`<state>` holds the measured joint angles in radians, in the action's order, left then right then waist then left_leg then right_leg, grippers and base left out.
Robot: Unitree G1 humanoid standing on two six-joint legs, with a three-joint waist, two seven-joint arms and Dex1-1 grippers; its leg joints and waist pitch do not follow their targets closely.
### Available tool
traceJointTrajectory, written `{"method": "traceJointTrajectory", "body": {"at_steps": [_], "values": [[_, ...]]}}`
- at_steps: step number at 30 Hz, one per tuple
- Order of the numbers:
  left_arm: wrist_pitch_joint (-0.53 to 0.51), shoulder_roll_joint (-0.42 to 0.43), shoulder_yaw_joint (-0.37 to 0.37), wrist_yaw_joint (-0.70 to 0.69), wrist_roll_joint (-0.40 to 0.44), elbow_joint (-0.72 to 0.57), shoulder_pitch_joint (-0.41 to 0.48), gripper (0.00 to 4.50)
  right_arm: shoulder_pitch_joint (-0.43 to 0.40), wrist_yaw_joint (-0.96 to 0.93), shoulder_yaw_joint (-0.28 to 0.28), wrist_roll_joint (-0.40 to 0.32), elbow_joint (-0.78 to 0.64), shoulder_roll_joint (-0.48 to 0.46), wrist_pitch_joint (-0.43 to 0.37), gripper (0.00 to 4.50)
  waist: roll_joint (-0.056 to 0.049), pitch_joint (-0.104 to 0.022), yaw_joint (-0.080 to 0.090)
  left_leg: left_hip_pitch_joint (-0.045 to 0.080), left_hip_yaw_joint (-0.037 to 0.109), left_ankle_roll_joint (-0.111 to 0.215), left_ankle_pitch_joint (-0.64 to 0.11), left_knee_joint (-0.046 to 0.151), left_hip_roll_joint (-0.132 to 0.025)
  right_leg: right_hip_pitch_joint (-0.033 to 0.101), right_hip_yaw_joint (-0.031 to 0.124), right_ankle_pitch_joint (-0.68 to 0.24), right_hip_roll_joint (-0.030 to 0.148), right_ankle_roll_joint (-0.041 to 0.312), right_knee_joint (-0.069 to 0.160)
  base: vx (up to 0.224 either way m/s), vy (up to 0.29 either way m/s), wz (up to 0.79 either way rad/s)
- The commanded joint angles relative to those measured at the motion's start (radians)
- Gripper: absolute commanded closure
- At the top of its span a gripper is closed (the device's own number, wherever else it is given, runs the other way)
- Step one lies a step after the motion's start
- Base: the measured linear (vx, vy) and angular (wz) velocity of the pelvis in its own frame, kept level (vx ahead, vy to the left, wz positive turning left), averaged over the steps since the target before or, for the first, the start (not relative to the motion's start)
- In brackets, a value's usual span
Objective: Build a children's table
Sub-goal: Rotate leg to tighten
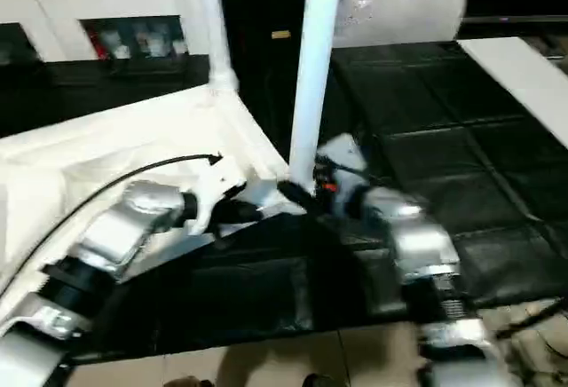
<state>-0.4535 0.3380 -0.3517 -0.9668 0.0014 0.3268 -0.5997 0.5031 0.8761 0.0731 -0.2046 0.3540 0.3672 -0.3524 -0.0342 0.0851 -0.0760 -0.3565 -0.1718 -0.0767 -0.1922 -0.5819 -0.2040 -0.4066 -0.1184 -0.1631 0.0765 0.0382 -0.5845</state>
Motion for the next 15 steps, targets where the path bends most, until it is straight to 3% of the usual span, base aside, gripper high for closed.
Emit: {"method": "traceJointTrajectory", "body": {"at_steps": [1, 6, 8, 15], "values": [[0.039, 0.019, -0.041, -0.082, -0.005, -0.002, -0.005, 4.50, -0.005, 0.116, 0.013, -0.026, -0.033, 0.050, 0.013, 0.44, 0.006, -0.082, -0.009, 0.000, 0.004, 0.094, -0.104, 0.053, -0.026, 0.071, 0.063, -0.178, 0.075, 0.214, 0.058, 0.000, 0.000, 0.00], [0.091, 0.057, -0.069, -0.182, -0.018, -0.019, 0.004, 4.50, -0.012, 0.245, 0.061, -0.023, -0.036, 0.116, 0.018, 0.44, 0.008, -0.083, -0.025, 0.002, 0.004, 0.094, -0.104, 0.052, -0.030, 0.068, 0.062, -0.205, 0.074, 0.205, 0.056, 0.000, 0.000, 0.00], [0.120, 0.067, -0.074, -0.213, -0.023, -0.013, 0.001, 4.50, -0.005, 0.288, 0.070, -0.037, -0.024, 0.121, 0.016, 0.81, 0.009, -0.084, -0.029, 0.002, 0.003, 0.092, -0.106, 0.050, -0.030, 0.067, 0.063, -0.211, 0.075, 0.204, 0.056, 0.000, 0.000, 0.00], [0.145, 0.077, -0.081, -0.253, -0.024, 0.002, -0.009, 4.50, 0.024, 0.364, 0.101, -0.035, 0.029, 0.119, 0.035, 1.24, 0.012, -0.084, -0.041, 0.002, 0.004, 0.071, -0.131, 0.050, -0.029, 0.065, 0.061, -0.283, 0.076, 0.181, 0.063, 0.000, 0.000, 0.00]]}}
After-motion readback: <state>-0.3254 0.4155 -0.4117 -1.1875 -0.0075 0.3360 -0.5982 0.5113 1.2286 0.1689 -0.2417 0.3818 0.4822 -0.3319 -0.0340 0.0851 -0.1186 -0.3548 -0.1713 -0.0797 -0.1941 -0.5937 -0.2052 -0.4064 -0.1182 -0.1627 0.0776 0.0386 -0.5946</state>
